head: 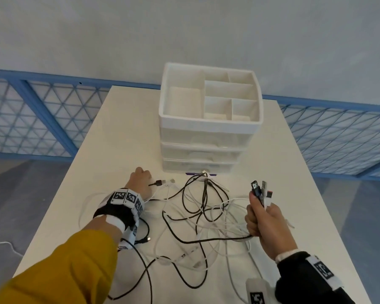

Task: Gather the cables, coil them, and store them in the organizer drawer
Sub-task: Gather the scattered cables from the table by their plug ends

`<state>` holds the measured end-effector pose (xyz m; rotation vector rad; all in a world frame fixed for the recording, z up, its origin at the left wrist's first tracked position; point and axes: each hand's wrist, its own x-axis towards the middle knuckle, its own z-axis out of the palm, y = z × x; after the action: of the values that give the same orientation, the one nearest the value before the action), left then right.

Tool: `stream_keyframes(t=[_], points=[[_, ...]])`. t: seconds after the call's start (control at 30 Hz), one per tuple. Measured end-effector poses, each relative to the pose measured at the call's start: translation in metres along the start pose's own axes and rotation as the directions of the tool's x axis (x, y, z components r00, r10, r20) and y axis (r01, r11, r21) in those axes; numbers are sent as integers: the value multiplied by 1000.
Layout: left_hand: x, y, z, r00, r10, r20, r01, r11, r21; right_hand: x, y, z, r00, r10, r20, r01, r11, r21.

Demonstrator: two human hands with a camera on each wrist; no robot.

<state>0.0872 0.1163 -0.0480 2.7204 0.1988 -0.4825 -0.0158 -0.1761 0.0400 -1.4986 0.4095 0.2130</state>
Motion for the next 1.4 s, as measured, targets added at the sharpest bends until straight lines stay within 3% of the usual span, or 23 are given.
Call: stream_keyframes(t=[0.13,0.23,0.3,0.4,0.47,0.57,0.67,0.8,0.9,1.03,1.1,1.2,1.27,1.4], points=[[-6,1,-3,998,-58,-18,58,998,-6,-1,0,2,1000,-3,8,3,1000,-9],[-10,21,-4,997,-50,-60,39,984,-172,-3,1,5,1000,0,15,0,1000,-19],[-14,34,-2,1000,-30,1,29,971,-237,-3,2,7,1000,2,24,-1,999,-38],[-17,42,7,996,7,88,0,997,-83,-2,0,8,1000,2,27,0,999,-53],[-19,45,8,998,24,61,-22,999,-45,-1,-3,5,1000,2,22,-1,999,-46],[-27,52,-5,998,24,-54,-35,976,-217,3,-6,1,1000,15,6,-15,998,-64],[-42,66,-27,993,45,-108,-90,884,-459,7,-10,2,1000,29,4,-28,996,-84],[-63,85,-48,995,62,-77,-99,640,-762,8,-18,14,999,8,45,-3,993,-114],[-69,85,-56,988,95,-124,-156,544,-824,7,-25,21,997,-13,76,23,992,-121],[-83,89,-65,942,111,-316,-321,566,-759,6,-31,25,993,-25,117,38,993,-109],[-96,103,-66,911,187,-367,-409,519,-751,6,-35,32,984,-62,168,79,992,-100],[-115,131,-58,922,264,-283,-371,394,-841,9,-37,49,940,-226,257,294,917,-268],[-119,142,-48,934,278,-226,-314,328,-891,12,-35,62,875,-293,387,424,849,-316],[-110,143,-39,972,82,-219,-232,222,-947,10,-34,73,792,-323,518,525,793,-309]])
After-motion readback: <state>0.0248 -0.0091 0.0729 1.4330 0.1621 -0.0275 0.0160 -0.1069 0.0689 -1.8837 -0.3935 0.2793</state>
